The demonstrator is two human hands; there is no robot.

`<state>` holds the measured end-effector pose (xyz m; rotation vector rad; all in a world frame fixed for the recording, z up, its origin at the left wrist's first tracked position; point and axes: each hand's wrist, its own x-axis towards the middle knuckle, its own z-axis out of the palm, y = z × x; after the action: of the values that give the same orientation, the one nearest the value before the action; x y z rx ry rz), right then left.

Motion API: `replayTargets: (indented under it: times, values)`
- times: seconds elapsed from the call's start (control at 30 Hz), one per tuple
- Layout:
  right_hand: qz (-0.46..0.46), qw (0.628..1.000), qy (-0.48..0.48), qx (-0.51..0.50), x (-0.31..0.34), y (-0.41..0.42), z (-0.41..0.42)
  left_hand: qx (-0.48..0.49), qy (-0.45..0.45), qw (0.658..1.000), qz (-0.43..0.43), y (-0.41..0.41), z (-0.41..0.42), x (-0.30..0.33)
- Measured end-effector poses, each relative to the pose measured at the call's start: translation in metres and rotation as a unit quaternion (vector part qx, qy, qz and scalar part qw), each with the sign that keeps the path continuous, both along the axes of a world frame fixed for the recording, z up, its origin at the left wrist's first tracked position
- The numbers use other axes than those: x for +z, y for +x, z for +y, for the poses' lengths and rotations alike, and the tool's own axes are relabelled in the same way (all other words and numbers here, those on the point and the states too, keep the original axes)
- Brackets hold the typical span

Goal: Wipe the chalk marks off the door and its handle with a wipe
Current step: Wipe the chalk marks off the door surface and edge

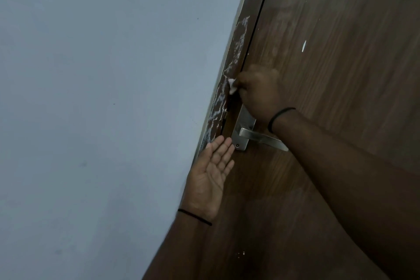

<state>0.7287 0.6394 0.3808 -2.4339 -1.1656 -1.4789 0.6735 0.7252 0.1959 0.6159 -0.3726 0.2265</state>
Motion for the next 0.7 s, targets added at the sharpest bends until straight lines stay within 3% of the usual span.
replayTargets:
  times: [0.07, 0.23, 0.47, 0.7]
  values:
    - [0.02, 1.0, 0.005, -0.005, 0.014, 0.002, -0.003, 0.001, 0.004, 1.0, -0.002, 0.0, 0.001, 0.005]
    - [-0.017, 0.982, 0.185, -0.047, 0.077, 0.01, -0.016, -0.001, -0.006, 1.0, -0.029, 0.002, 0.005, 0.031]
    - [0.039, 0.999, 0.013, -0.012, 0.002, -0.007, -0.025, 0.016, 0.0, 0.999, -0.031, 0.0, 0.006, 0.052]
    - [0.102, 0.985, 0.123, -0.065, 0.022, -0.005, -0.032, 0.103, 0.046, 0.993, 0.031, -0.024, 0.006, -0.01]
